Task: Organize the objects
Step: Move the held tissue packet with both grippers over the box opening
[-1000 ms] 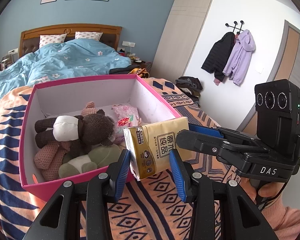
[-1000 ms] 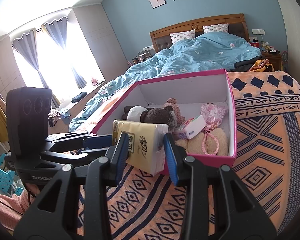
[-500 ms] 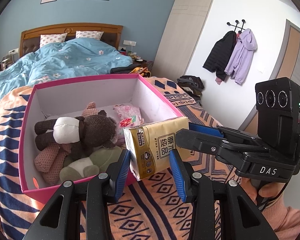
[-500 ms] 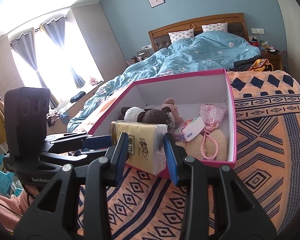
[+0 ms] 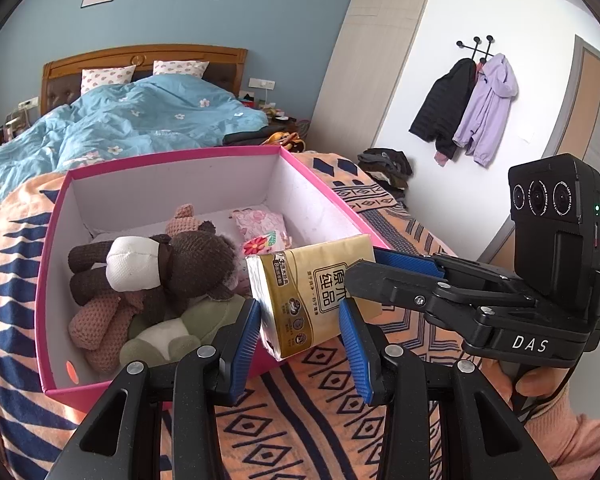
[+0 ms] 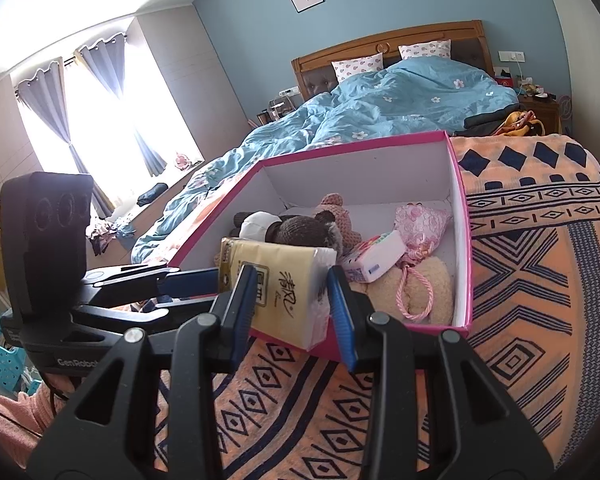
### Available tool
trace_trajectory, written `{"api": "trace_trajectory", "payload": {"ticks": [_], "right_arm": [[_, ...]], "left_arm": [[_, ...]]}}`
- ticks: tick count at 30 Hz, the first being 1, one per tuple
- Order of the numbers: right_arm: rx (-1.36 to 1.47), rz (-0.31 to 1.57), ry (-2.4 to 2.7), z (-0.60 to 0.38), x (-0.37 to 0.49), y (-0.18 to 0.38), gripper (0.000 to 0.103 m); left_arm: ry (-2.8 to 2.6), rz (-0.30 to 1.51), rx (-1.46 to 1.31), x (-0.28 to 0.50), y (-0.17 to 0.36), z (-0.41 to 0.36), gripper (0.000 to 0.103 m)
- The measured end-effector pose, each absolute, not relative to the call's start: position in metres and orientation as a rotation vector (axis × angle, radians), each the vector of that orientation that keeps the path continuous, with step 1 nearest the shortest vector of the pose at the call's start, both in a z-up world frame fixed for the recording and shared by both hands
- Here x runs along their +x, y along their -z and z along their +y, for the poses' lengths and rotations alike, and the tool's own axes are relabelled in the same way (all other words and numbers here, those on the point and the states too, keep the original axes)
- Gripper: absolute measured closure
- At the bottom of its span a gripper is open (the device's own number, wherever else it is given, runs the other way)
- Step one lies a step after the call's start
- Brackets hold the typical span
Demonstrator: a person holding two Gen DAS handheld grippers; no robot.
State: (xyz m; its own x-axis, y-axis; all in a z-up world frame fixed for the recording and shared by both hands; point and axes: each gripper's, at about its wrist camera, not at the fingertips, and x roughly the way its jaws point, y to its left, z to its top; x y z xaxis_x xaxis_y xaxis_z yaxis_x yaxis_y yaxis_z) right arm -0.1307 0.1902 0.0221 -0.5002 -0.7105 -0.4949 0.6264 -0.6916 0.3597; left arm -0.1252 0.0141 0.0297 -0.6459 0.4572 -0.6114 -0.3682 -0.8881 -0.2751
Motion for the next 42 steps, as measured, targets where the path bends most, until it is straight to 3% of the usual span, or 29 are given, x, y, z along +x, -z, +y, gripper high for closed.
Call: {"api": "trace_trajectory", "payload": {"ticks": [42], "right_arm": [[0.814, -0.181, 2.229, 0.191, -0.151, -0.022, 0.064]], "left_arm": [[-2.498, -0.174, -0.996, -0.148, -0.031, 0.017, 0.063]]}}
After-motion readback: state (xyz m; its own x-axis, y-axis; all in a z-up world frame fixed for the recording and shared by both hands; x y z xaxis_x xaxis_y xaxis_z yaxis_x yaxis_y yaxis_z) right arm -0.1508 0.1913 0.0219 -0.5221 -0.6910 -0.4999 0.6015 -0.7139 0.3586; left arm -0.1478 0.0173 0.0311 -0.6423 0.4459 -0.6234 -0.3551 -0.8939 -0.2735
